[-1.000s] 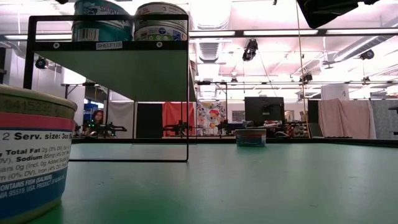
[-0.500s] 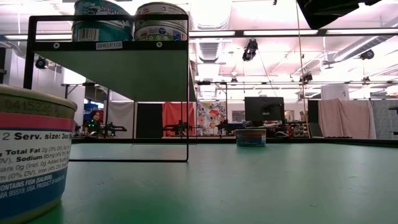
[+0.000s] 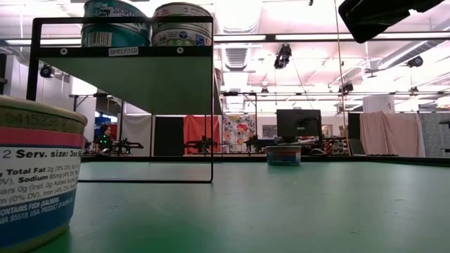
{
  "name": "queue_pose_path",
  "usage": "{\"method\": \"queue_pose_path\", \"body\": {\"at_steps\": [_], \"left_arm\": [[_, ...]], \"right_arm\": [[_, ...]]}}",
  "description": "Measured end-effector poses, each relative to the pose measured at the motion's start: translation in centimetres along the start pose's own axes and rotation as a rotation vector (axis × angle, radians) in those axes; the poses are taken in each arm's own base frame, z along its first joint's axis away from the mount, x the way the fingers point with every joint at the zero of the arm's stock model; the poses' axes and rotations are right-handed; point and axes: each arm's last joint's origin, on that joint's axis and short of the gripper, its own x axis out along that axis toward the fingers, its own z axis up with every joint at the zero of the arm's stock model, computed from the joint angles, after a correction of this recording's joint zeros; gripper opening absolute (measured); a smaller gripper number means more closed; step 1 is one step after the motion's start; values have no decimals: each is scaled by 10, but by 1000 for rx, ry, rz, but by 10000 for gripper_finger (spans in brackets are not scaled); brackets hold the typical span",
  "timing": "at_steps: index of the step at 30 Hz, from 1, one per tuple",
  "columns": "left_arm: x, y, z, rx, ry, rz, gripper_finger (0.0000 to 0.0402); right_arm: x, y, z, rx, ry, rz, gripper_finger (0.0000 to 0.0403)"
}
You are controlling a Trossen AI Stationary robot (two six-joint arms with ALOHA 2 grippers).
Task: Stack canned seafood by type on shelf
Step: Put the blue tuna can on the shelf
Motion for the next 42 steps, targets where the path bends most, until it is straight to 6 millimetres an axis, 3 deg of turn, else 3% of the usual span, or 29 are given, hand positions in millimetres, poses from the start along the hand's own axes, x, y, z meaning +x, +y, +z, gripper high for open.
{"method": "queue_pose_path", "body": {"at_steps": [9,22,27,35,42], "left_arm": [[6,-13,-22,-281,186,-3,233],[64,-41,-61,-202,465,214,224],[76,-36,-71,-198,566,383,169],[94,-42,-82,-165,563,435,16],[100,-49,-99,-135,575,447,5]], "right_arm": [[0,0,-1,17,3,0,13],[1,-1,-4,40,13,-4,13],[1,-1,-5,55,17,-4,13],[1,-1,-7,64,22,-7,13],[1,-1,-8,106,30,-9,13]]}}
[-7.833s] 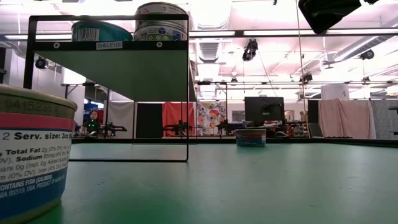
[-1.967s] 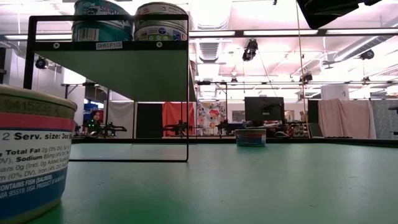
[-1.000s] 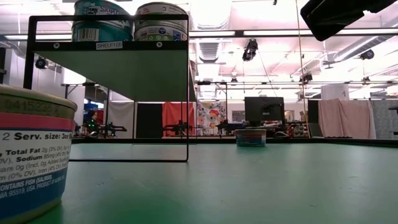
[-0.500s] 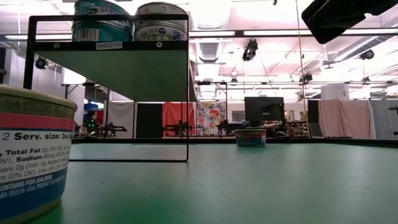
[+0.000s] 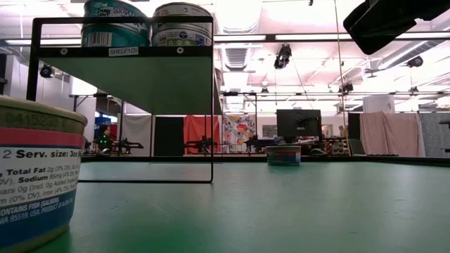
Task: Stack canned seafood by type on shelf
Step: Put the blue tuna can on the shelf
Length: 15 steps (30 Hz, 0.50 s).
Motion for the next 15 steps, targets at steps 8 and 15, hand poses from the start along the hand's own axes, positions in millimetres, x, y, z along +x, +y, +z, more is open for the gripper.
{"method": "queue_pose_path", "body": {"at_steps": [8,15], "left_arm": [[1,-1,-6,-38,-18,-13,0],[6,-4,-5,-35,-37,-34,0]], "right_arm": [[0,0,0,2,-4,1,13],[0,0,0,1,-3,1,13]]}}
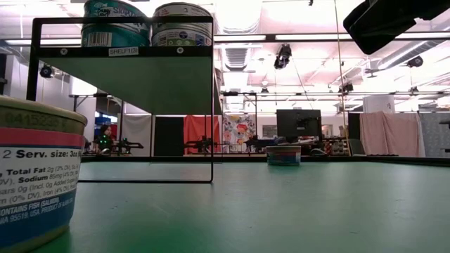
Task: Stack canned seafood by type on shelf
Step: Put the blue tuna can on the shelf
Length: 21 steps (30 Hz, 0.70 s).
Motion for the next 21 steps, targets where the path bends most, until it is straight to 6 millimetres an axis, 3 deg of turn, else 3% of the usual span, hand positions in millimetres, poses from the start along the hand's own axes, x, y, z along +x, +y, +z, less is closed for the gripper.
{"method": "queue_pose_path", "body": {"at_steps": [9,21], "left_arm": [[12,-5,1,-5,1,-37,0],[10,-9,3,25,-51,-86,0]], "right_arm": [[1,-1,-4,-5,12,-4,13],[1,-1,-5,-6,14,-5,13]]}}
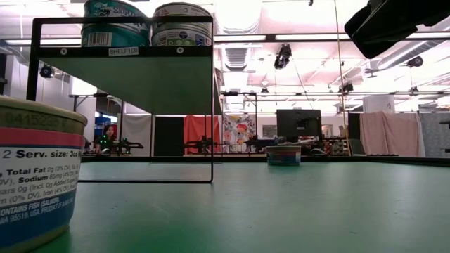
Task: Stack canned seafood by type on shelf
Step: Put the blue tuna can on the shelf
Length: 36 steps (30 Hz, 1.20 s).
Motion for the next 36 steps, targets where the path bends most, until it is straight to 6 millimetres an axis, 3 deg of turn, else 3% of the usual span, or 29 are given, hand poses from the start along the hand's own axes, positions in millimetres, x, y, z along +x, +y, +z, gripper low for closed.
{"method": "queue_pose_path", "body": {"at_steps": [22,30,36], "left_arm": [[-2,-4,19,68,-300,-36,0],[-31,3,12,162,-331,35,0],[-47,9,0,326,-377,50,0]], "right_arm": [[0,0,0,89,5,-2,13],[-4,9,-2,201,-19,-2,13],[-5,17,-1,325,-94,-28,13]]}}
